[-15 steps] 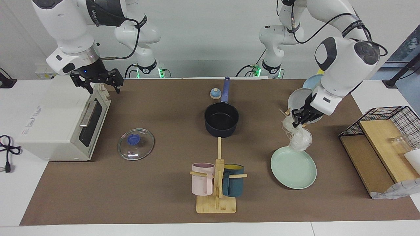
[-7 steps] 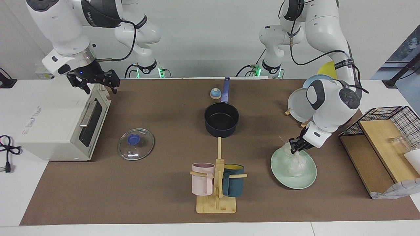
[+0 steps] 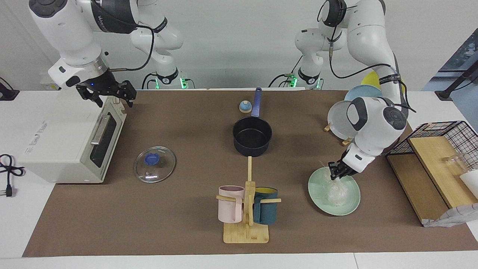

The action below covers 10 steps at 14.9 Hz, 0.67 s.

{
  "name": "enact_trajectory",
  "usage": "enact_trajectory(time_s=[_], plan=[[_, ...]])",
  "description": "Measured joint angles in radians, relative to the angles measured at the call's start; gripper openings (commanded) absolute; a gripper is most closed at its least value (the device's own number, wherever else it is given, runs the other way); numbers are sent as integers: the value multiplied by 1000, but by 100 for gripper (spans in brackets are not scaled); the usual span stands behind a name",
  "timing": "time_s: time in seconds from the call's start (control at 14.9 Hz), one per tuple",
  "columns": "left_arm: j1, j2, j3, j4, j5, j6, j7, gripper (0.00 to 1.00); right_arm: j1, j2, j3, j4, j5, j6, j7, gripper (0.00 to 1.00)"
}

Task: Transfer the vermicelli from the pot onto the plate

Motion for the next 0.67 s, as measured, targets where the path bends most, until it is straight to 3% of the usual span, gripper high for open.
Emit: enact_trajectory(time_s=[0.27, 0.67], plan=[[4, -50, 14, 11, 0, -47, 0, 100, 0, -3, -1, 10, 0, -21, 0, 100], [4, -276, 39, 63, 69, -386, -45, 100, 0, -15, -1, 11, 0, -37, 0, 100]])
